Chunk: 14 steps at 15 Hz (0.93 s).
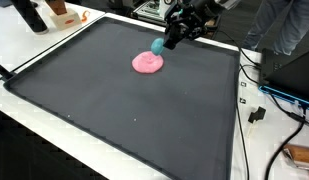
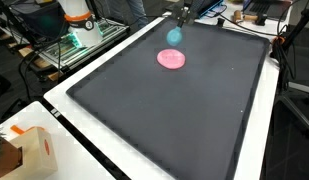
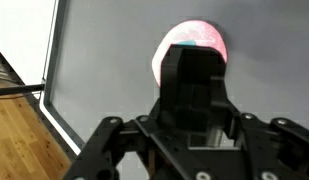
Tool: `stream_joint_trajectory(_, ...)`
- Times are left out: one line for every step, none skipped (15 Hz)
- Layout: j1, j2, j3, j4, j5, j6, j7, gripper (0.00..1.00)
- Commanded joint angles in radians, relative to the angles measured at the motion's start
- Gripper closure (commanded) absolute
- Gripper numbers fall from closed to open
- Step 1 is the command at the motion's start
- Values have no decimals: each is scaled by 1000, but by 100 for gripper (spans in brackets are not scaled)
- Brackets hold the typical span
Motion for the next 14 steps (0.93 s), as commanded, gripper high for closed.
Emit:
stream_joint_trajectory(-62, -96, -29, -45, 152, 98, -124, 71)
stream_joint_trajectory(-85, -121, -39, -58, 205, 139, -172, 71)
stream_joint_trajectory(-102, -138, -53, -66, 251, 168, -206, 71)
stream_joint_trajectory(-126, -160, -66, -82, 305, 212, -253, 71)
stream_joint_trajectory(-147, -176, -78, -95, 363, 247, -301, 71)
stream_joint_trajectory(-170, -194, -91, -113, 421, 285, -350, 71)
stream_joint_trajectory(-190, -207, -102, -128, 482, 315, -406, 71)
stream_joint_trajectory(-212, -219, -115, -144, 545, 342, -462, 71)
stream_joint_trajectory(-234, -229, -127, -161, 622, 364, -530, 71)
stream_joint_trajectory(-255, -236, -139, -176, 695, 379, -592, 71)
stream_joint_trajectory(-271, -241, -150, -189, 758, 388, -647, 71)
stream_joint_trajectory(-290, -247, -162, -204, 828, 400, -711, 71)
stream_joint_trajectory(-304, -251, -172, -216, 884, 406, -760, 71)
stream_joint_trajectory(-320, -258, -183, -232, 950, 411, -820, 71)
